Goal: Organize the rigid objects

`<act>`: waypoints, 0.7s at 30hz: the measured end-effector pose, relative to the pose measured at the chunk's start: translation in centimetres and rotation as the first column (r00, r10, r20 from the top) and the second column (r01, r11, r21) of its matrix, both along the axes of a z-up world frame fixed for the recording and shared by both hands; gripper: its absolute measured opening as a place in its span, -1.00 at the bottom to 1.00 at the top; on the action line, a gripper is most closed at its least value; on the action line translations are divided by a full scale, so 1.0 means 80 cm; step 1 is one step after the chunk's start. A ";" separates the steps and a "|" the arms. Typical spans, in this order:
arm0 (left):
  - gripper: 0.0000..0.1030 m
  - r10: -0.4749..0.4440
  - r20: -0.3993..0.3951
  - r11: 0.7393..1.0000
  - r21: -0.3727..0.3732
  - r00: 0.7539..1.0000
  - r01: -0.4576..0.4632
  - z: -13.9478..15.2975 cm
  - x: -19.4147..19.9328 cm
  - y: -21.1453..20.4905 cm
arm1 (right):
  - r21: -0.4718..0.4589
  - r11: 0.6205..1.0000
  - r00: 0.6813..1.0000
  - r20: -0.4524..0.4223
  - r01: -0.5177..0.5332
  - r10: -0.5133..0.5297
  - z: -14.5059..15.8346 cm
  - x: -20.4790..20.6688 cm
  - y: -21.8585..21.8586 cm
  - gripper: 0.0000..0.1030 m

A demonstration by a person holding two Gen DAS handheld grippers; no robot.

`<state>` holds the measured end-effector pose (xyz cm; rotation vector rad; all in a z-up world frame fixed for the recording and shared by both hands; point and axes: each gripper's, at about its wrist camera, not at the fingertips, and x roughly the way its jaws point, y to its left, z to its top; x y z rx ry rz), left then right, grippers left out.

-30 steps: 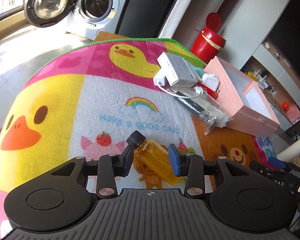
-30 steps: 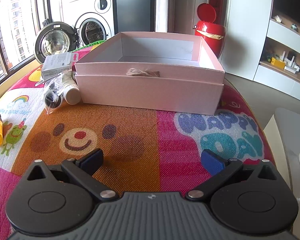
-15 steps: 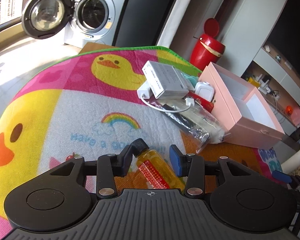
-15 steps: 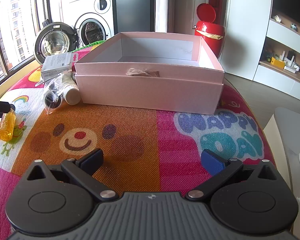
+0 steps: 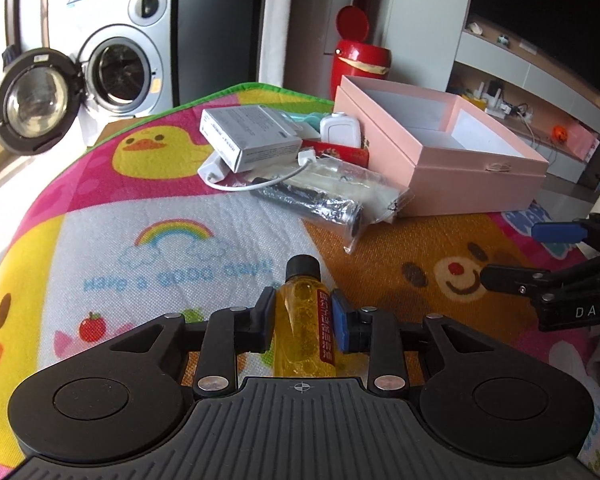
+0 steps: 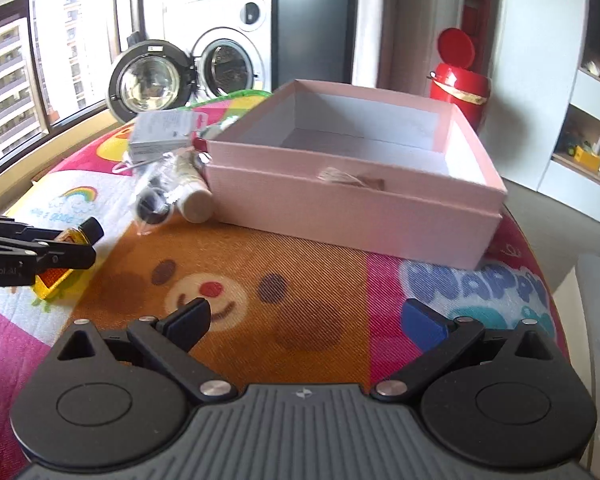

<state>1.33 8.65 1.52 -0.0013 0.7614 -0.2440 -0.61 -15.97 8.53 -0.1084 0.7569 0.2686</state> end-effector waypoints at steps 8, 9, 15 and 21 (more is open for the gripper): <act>-0.36 0.102 0.008 0.994 -0.035 0.995 -0.102 0.001 -0.008 0.056 | -0.166 0.931 0.928 0.133 -0.325 0.348 0.042 0.034 0.135 0.20; -0.36 0.105 0.008 0.993 -0.055 0.994 -0.105 0.000 -0.010 0.063 | -0.176 0.922 0.923 0.119 -0.344 0.367 0.042 0.044 0.152 0.13; -0.36 0.136 0.000 0.978 -0.158 0.991 -0.135 -0.004 -0.012 0.080 | -0.255 0.898 0.929 -0.004 -0.358 0.369 0.010 0.088 0.200 -0.48; -0.37 0.147 -0.011 0.961 -0.237 0.989 -0.145 -0.007 -0.012 0.089 | -0.134 0.919 0.928 -0.083 -0.370 0.362 0.023 0.029 0.133 -0.57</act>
